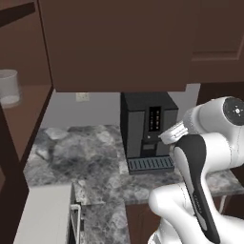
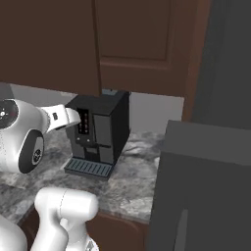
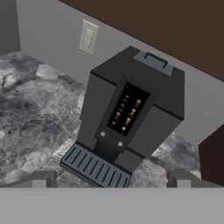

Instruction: There is a bowl on the dining counter. Grab a lemon wedge from the fridge and place it in the bowl. Then get the liquor bottle and glass cup from the cabinet and place them next to the bowl.

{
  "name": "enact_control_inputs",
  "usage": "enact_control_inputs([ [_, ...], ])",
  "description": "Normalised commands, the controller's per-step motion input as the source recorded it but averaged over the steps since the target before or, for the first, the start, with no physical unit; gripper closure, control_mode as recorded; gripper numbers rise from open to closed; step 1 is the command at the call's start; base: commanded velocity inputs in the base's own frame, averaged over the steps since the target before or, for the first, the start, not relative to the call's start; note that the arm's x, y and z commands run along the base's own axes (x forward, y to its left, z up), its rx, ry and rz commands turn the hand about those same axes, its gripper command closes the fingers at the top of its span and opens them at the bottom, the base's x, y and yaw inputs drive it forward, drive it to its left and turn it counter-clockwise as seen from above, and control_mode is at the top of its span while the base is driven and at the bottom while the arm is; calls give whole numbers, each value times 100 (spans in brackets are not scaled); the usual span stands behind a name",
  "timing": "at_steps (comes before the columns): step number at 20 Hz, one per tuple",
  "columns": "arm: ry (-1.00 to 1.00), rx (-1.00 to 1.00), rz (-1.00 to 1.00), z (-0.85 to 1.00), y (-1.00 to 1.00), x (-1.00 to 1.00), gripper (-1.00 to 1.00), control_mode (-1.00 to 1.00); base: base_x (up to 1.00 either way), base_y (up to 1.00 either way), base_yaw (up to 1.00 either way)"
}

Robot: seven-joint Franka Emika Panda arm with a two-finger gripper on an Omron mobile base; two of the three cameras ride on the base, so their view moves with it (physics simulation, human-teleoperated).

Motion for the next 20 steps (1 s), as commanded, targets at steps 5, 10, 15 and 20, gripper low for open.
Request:
enact_control_inputs([
  [5,0,0,0,0,0,0,-100,100,42,7,57],
  [10,0,0,0,0,0,0,-100,100,6,2,55],
  [15,0,0,0,0,0,0,-100,100,-47,0,41],
  [20,0,0,0,0,0,0,-100,100,3,19,50],
])
